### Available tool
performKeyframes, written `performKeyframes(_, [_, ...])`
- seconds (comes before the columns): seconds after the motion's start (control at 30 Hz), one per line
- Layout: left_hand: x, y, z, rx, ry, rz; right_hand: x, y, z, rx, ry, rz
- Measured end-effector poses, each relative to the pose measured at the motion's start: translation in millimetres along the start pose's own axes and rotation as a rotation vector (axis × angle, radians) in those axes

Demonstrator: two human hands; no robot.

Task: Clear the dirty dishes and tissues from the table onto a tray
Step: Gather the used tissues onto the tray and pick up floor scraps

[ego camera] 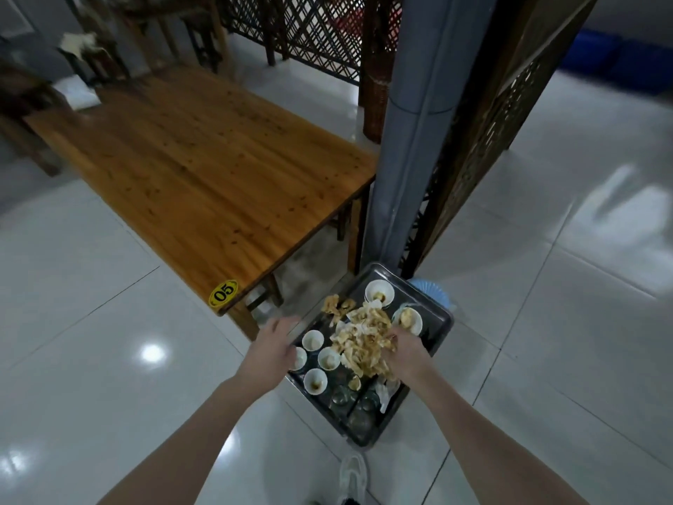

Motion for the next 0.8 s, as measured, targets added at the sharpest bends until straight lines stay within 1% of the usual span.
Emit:
performKeyframes(0.17, [22,24,5,0.039,0.024,-0.067,10,44,16,0.053,-0.083,0.035])
performKeyframes(0.3, [38,31,16,0.074,0.053,-0.094,6,57,24,0.054,-0.105,0.113])
performKeyframes(0.43, [55,37,30,0.092,0.047,-0.117,3,65,38,0.069,-0.174,0.111])
performKeyframes(0.6, [86,46,57,0.094,0.047,-0.154,-4,74,84,0.142,-0.153,0.099])
performKeyframes(0.7, [118,53,81,0.086,0.072,-0.176,-9,83,126,0.183,-0.155,0.072])
performKeyframes(0.8, [161,61,107,0.083,0.085,-0.204,-15,89,177,0.234,-0.167,0.01])
Point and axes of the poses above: each hand's wrist, its own y-axis towards the middle knuckle, its own x-axis out of the back of the hand, z = x × y, the point moved 2 cm from there along y, towards the middle knuckle, and after that the axes turned 1 degree about -z, right-handed, at the moved point
